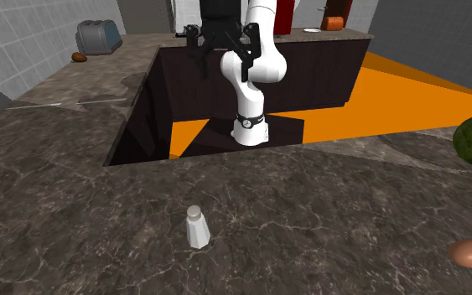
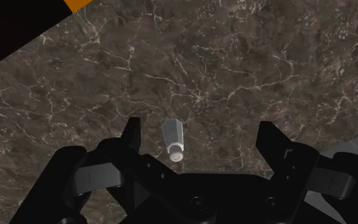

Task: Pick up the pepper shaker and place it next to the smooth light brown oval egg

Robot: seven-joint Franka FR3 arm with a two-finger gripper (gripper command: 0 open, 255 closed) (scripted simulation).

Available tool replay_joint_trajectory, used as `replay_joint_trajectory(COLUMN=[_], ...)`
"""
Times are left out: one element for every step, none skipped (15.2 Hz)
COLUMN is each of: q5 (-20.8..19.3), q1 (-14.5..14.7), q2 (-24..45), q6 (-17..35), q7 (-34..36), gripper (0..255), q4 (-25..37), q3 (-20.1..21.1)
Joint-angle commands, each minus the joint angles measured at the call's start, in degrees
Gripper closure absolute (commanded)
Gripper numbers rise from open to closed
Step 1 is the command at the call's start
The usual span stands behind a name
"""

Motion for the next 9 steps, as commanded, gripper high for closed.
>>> replay_joint_trajectory(q5=[-0.2, -0.2, -0.3, -0.3, -0.3, -0.4, -0.4, -0.4, -0.4], q1=[0.1, 0.2, 0.3, 0.3, 0.4, 0.5, 0.5, 0.6, 0.6], q2=[3.6, 5.4, 7.2, 9.1, 11.0, 12.9, 14.9, 16.9, 19.0], q6=[3.4, 4.9, 6.5, 8.0, 9.5, 10.9, 12.3, 13.6, 14.9], q7=[-1.3, -1.9, -2.4, -3.0, -3.6, -4.2, -4.7, -5.3, -5.9], gripper=[0, 0, 0, 0, 0, 0, 0, 0, 0], q4=[0.0, 0.1, 0.2, 0.4, 0.7, 1.1, 1.6, 2.1, 2.7], q3=[-0.3, -0.5, -0.6, -0.7, -0.8, -1.0, -1.1, -1.2, -1.3])
